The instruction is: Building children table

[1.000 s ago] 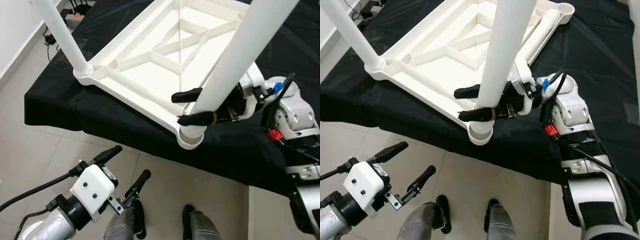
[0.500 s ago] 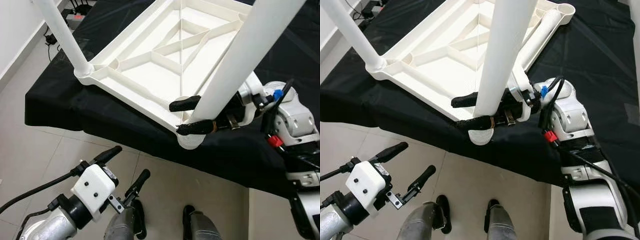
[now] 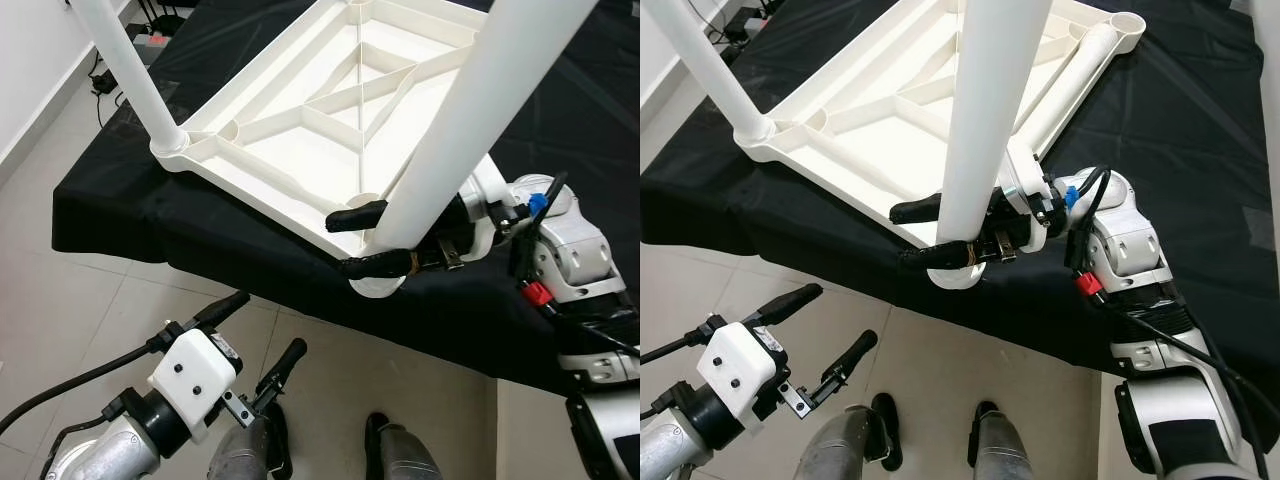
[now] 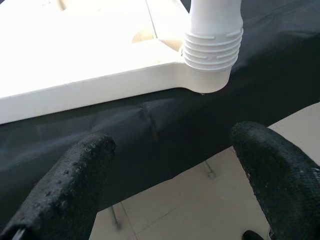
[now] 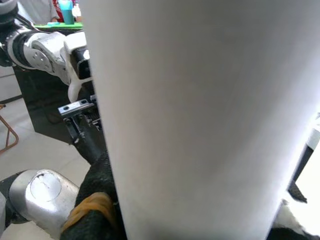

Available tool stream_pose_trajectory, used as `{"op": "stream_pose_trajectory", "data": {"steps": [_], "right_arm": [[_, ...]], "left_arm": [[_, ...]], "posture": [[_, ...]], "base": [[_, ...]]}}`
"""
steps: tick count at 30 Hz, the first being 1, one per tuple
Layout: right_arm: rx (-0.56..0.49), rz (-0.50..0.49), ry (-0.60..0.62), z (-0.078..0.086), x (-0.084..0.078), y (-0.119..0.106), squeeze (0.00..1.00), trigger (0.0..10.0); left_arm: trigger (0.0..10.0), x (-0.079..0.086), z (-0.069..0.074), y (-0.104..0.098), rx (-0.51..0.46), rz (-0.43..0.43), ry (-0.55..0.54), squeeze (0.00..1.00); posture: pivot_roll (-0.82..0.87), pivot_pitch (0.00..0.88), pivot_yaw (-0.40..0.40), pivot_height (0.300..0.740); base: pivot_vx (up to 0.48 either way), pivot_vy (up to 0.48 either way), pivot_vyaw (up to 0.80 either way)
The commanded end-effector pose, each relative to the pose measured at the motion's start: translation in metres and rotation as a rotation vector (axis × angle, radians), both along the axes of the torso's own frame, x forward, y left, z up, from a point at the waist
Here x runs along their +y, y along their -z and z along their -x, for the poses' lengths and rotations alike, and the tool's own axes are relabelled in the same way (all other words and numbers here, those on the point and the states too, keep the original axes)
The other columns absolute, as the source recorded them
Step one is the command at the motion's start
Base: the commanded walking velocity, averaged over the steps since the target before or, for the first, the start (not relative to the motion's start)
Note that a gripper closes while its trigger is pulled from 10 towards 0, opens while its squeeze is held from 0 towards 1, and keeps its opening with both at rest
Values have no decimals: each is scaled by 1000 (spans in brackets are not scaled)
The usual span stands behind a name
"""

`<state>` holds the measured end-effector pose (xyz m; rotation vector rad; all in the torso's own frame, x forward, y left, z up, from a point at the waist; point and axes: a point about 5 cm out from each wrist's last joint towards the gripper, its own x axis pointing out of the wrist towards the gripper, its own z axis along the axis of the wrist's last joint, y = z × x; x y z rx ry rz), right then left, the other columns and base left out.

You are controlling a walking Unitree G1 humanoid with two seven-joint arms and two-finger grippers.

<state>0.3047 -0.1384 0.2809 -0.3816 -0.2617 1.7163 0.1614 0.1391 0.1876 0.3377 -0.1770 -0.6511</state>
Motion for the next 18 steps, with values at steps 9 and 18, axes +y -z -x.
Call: {"op": "stream_pose_trajectory", "data": {"steps": [9,18], "right_arm": [[23,85,93,-14,-3,12,0,10000],[25,85,97,-15,-3,12,0,10000]], "left_arm": [[10000,-1,2,2,4,-3,-10,0],[10000,-2,2,2,3,-2,-10,0]], "posture": [[45,363,6,740],[45,366,2,740]], "base": [[0,0,0],[0,0,0]]}}
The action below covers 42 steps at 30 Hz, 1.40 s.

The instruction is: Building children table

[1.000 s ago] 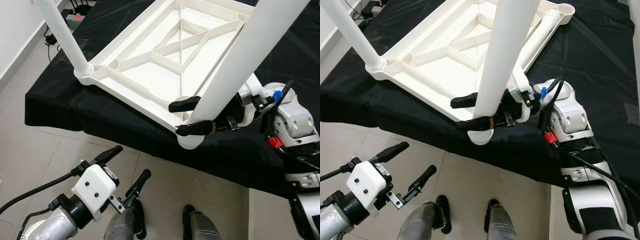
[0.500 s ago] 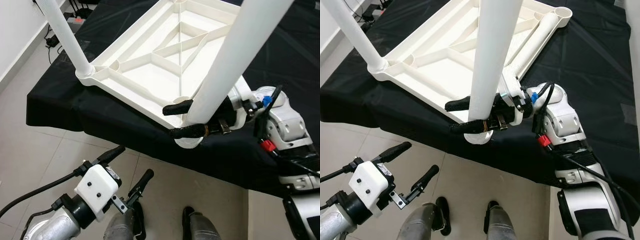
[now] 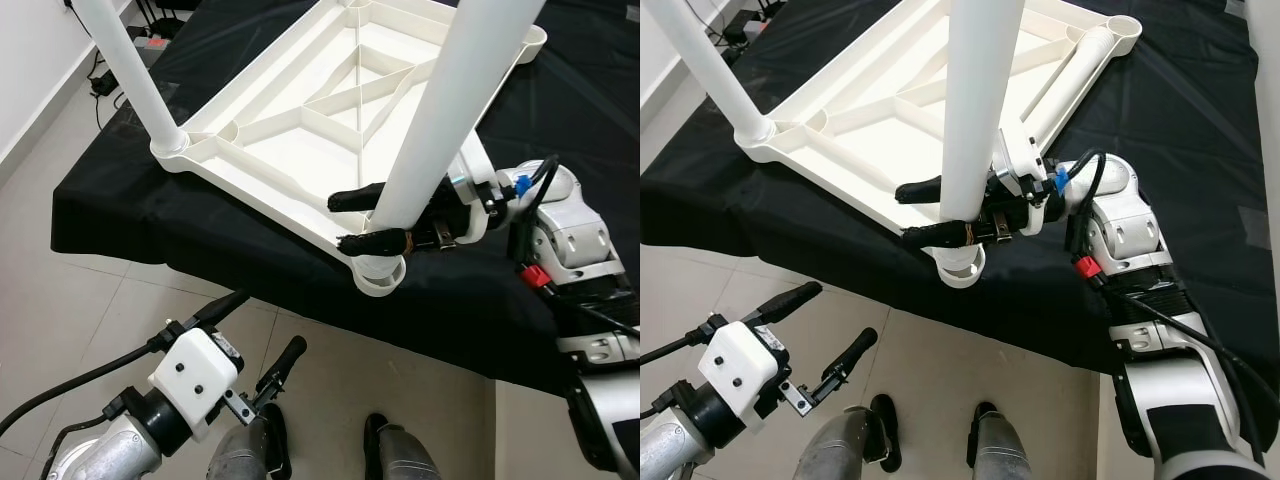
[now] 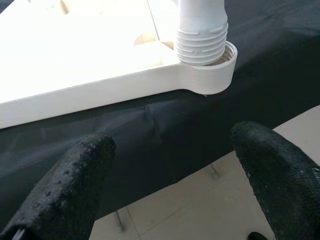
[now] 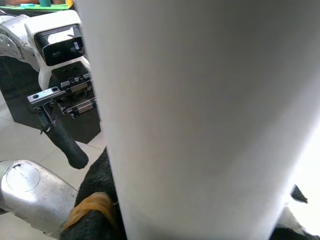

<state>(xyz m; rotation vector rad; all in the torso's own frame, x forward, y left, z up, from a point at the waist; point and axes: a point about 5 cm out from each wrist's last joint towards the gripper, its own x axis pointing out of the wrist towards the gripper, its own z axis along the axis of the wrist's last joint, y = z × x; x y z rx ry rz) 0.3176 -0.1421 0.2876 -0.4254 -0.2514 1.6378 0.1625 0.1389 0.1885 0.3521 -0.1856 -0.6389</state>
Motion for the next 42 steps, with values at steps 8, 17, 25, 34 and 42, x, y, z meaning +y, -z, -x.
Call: {"op": "stream_pose_trajectory", "data": {"steps": [8,17,25,34,42], "right_arm": [[86,84,7,0,-5,21,0,10000],[125,115,-14,2,-11,22,0,10000],[140,124,-16,3,-10,25,0,10000],[145,99,23,1,-7,28,0,10000],[161,30,137,2,-5,41,0,10000]], "left_arm": [[10000,-2,3,3,16,9,-1,0],[10000,-2,2,3,13,8,-2,0],[10000,-3,2,3,11,9,-4,0],[10000,-3,2,3,10,10,-5,0],[10000,-4,2,4,10,12,-6,0]], "posture": [[43,368,1,740],[34,369,0,740],[33,367,-2,740],[29,360,-7,740],[25,352,-13,740]], "base": [[0,0,0],[0,0,0],[0,0,0],[0,0,0],[0,0,0]]}}
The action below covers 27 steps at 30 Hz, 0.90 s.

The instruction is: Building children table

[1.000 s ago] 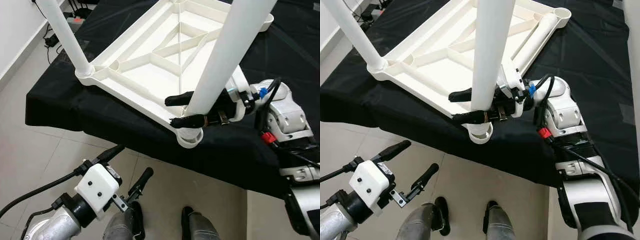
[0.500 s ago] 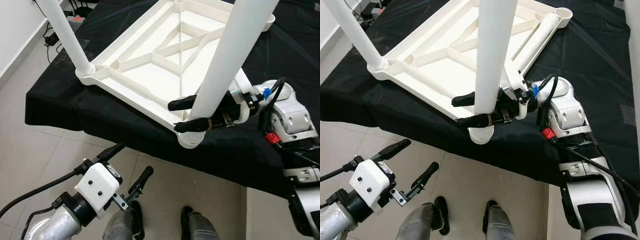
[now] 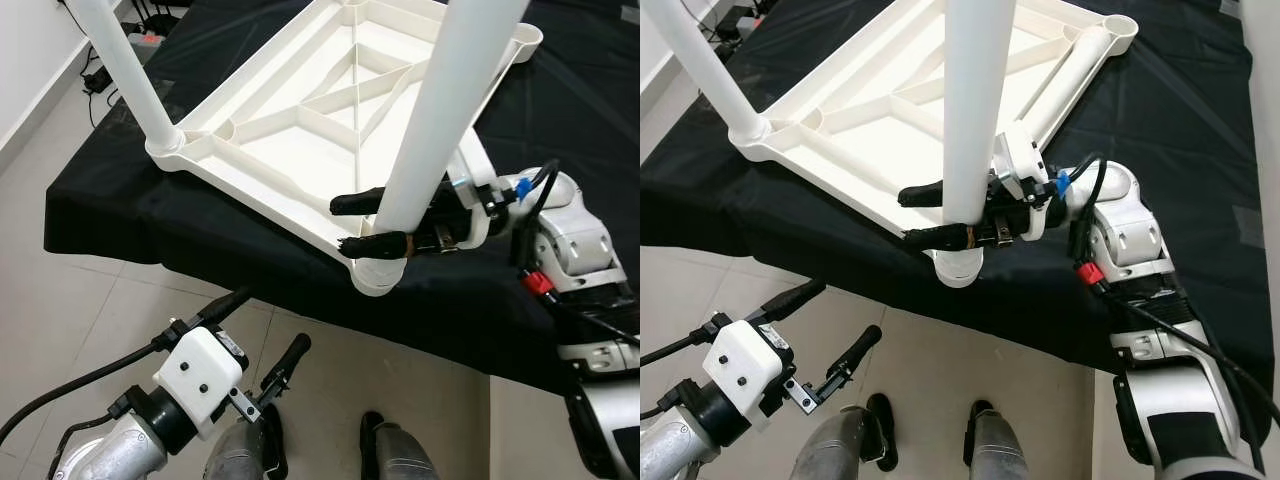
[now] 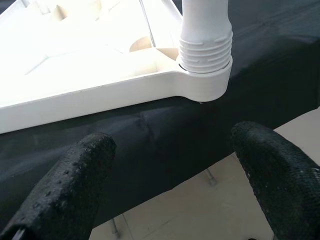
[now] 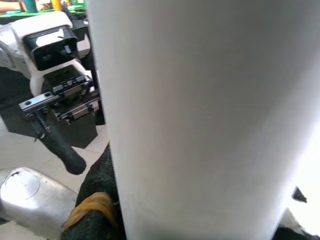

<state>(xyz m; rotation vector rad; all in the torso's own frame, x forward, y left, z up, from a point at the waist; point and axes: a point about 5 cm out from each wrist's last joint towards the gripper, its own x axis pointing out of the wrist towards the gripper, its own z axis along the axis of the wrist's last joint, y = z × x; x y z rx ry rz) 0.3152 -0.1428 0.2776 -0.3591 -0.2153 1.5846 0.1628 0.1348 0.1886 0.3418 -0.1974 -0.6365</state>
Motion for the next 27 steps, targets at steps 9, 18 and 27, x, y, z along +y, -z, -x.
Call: {"op": "stream_pose_trajectory", "data": {"steps": [9,18,27], "right_arm": [[119,37,120,6,-11,35,0,10000],[85,-16,338,12,-14,35,0,10000],[204,-251,1344,61,4,87,0,10000]], "left_arm": [[10000,0,2,5,18,-1,-5,0],[10000,0,2,5,14,-4,-7,0],[10000,3,-12,22,4,-25,-52,0]], "posture": [[19,348,-7,740],[13,347,-18,740],[-56,226,-39,740]], "base": [[0,0,0],[0,0,0],[0,0,0]]}}
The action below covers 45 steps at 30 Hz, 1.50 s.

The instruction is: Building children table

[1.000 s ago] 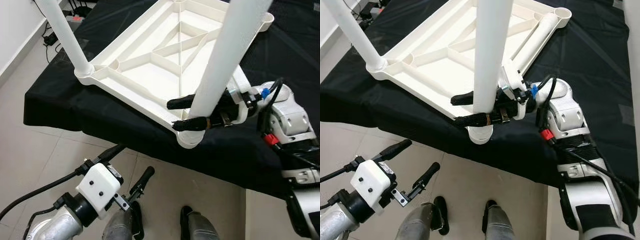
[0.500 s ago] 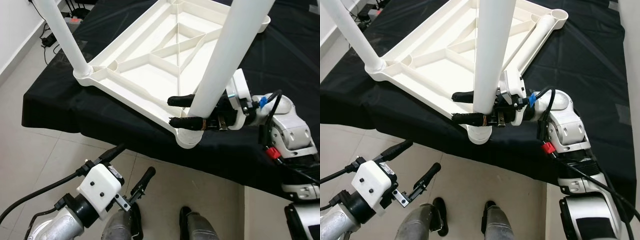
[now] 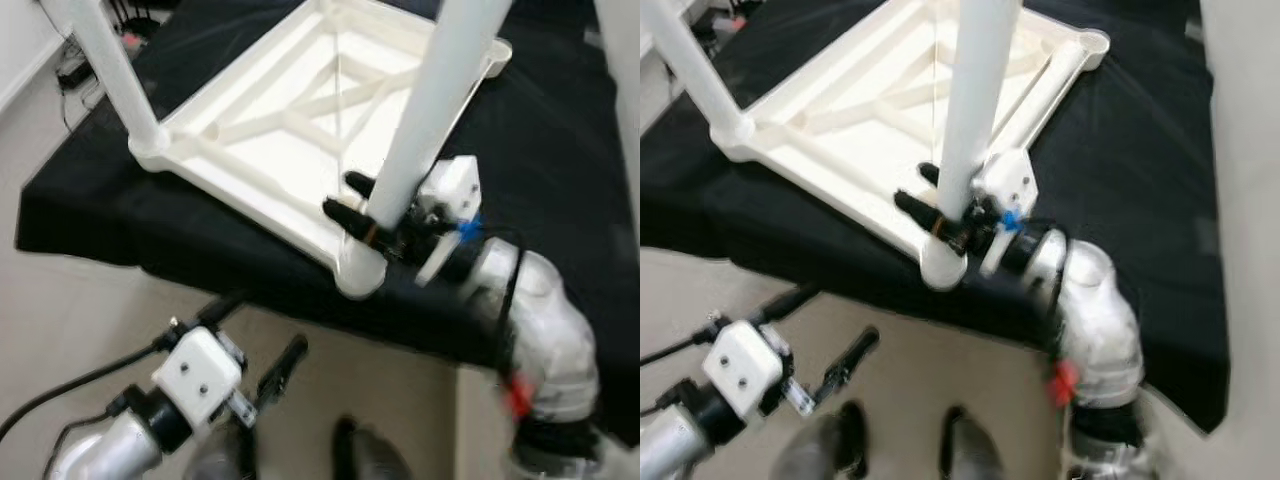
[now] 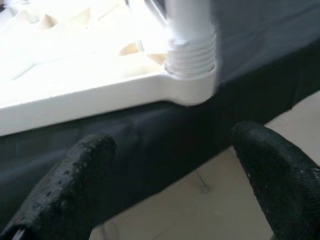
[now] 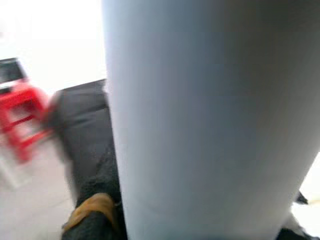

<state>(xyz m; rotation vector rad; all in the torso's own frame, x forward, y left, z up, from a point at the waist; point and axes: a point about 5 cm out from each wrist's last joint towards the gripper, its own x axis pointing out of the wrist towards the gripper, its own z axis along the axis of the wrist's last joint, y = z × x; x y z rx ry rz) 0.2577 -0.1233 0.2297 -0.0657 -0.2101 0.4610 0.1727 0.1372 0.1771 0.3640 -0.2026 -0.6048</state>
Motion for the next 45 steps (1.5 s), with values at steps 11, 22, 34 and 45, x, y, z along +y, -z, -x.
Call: {"op": "stream_pose_trajectory", "data": {"steps": [11,22,34,45], "right_arm": [[127,-2,216,-16,2,38,0,10000],[94,-10,273,-15,17,40,0,10000],[70,6,237,-15,27,44,0,10000],[56,-1,213,-15,32,43,0,10000]], "left_arm": [[10000,21,-46,-17,-147,-34,-100,0],[10000,25,-81,-102,-414,78,-85,0],[10000,-26,-100,-170,-249,474,438,0],[10000,-49,-120,-195,-123,495,628,0]], "posture": [[-35,126,-21,740],[-17,100,19,740],[-27,103,19,740],[-32,112,22,740]], "base": [[0,0,0],[0,0,0],[0,0,0],[0,0,0]]}}
